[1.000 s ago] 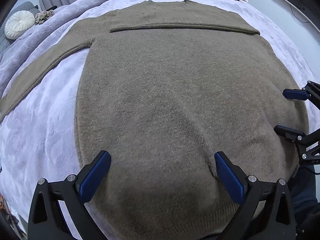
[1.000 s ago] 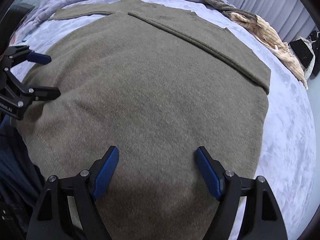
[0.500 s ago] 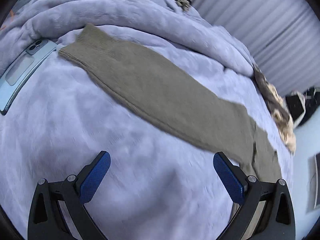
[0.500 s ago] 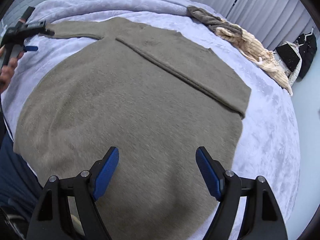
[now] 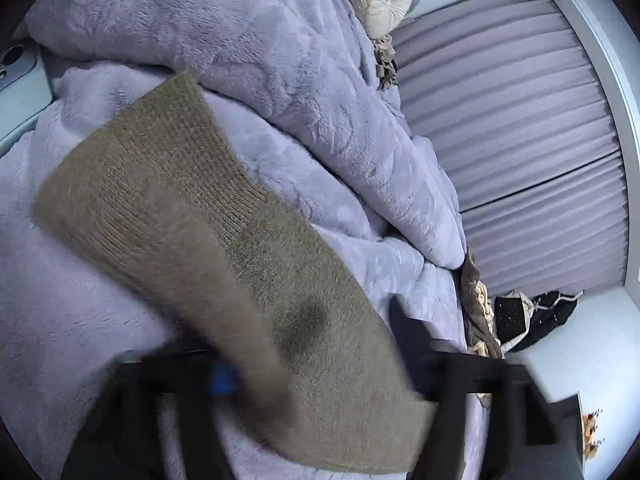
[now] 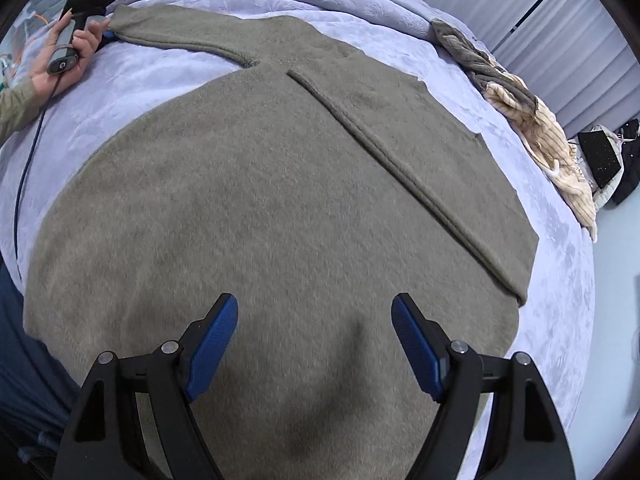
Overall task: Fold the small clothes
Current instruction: 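Grasp the other sleeve cuff with the left tool and lift it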
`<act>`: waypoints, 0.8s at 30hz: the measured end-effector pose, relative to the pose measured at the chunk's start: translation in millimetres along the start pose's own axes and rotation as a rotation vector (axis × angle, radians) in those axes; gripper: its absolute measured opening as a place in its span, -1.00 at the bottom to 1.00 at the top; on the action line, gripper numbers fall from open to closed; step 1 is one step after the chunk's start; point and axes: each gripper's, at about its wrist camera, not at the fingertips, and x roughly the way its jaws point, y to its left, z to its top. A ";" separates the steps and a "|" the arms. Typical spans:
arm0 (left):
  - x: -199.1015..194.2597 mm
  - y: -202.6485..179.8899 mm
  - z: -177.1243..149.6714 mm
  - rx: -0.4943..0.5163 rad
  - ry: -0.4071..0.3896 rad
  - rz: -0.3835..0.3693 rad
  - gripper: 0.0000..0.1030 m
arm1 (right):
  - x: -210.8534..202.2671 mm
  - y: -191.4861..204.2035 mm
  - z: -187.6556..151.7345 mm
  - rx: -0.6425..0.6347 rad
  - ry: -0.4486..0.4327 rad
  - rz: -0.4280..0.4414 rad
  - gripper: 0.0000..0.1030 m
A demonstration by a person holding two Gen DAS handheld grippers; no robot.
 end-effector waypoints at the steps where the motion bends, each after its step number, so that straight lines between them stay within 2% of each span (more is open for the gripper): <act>1: 4.3 2.0 0.1 -0.002 0.032 -0.007 -0.85 | 0.2 -2.7 6.2 0.003 -0.009 -0.004 0.59; 4: -0.2 -5.8 -5.3 0.058 0.009 0.079 -0.85 | 6.9 -15.9 30.3 0.019 -0.043 -0.018 0.59; 6: -11.8 -23.9 -10.8 0.119 -0.017 0.102 -0.85 | 17.6 -30.6 55.8 0.050 -0.068 -0.032 0.59; 9: -38.8 -57.5 -15.4 0.246 -0.076 0.131 -0.85 | 41.3 -60.7 106.9 0.178 -0.091 0.002 0.59; 13: -54.4 -99.2 -19.3 0.352 -0.089 0.174 -0.85 | 99.9 -85.7 177.7 0.401 -0.034 0.074 0.59; 17: -62.6 -130.6 -33.1 0.476 -0.102 0.256 -0.85 | 143.9 -64.9 227.1 0.529 0.027 0.061 0.59; 19: -57.5 -141.9 -37.2 0.504 -0.091 0.267 -0.85 | 157.4 -29.9 246.9 0.494 0.048 0.119 0.59; 20: -57.8 -146.3 -38.8 0.514 -0.086 0.270 -0.85 | 162.0 -8.2 255.7 0.423 0.068 0.112 0.61; 21: -56.6 -151.0 -40.7 0.525 -0.078 0.275 -0.85 | 160.9 11.8 263.5 0.333 0.065 0.055 0.61; 22: -52.3 -156.0 -43.2 0.538 -0.070 0.286 -0.85 | 153.2 24.3 268.1 0.266 0.025 0.024 0.60; 23: -51.3 -161.8 -47.0 0.553 -0.062 0.291 -0.85 | 144.3 25.6 268.6 0.257 -0.012 0.061 0.59; 24: -46.9 -167.3 -50.8 0.566 -0.053 0.287 -0.85 | 133.1 17.6 265.1 0.294 -0.046 0.159 0.59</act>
